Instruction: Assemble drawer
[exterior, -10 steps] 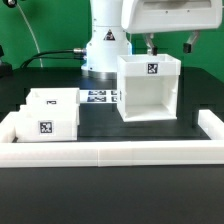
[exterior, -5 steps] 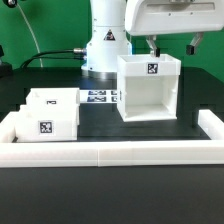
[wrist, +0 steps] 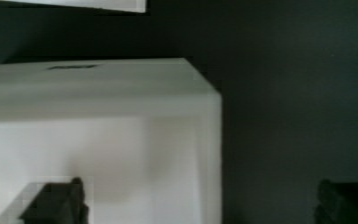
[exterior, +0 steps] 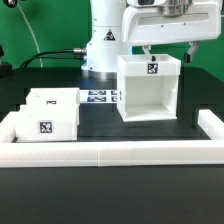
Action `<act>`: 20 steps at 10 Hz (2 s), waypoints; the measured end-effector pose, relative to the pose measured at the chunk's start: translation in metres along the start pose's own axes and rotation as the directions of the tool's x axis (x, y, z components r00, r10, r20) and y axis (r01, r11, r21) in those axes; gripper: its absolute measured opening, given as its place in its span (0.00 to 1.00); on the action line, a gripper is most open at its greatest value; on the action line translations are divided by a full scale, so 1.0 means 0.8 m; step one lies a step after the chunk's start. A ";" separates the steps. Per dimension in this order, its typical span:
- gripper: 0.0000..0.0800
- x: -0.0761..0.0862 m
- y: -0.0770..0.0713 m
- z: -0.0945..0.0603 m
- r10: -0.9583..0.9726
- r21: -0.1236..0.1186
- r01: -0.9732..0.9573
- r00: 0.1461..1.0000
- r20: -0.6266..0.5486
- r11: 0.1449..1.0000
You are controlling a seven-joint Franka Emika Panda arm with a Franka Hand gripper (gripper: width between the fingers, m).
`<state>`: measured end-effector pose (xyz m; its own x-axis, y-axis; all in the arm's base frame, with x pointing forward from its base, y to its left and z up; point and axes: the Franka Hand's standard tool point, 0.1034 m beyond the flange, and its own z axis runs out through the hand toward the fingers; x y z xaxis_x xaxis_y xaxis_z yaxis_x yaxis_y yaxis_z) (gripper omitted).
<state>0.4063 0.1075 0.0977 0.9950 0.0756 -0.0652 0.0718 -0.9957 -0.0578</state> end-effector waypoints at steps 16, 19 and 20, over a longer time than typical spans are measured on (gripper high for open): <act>0.05 0.047 0.009 -0.002 -0.017 0.012 0.018 0.999 -0.028 1.000; 0.05 0.109 0.021 -0.007 -0.028 0.022 0.030 0.997 -0.078 0.999; 0.05 0.130 0.027 -0.009 -0.049 0.021 0.051 0.993 -0.109 0.998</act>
Offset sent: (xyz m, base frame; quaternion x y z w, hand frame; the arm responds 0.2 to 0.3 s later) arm 0.0000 0.0000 0.0000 0.0000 0.0000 0.0000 1.0000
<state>0.5122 0.0932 0.0966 0.9919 0.1178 0.0468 0.1214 -0.9892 -0.0821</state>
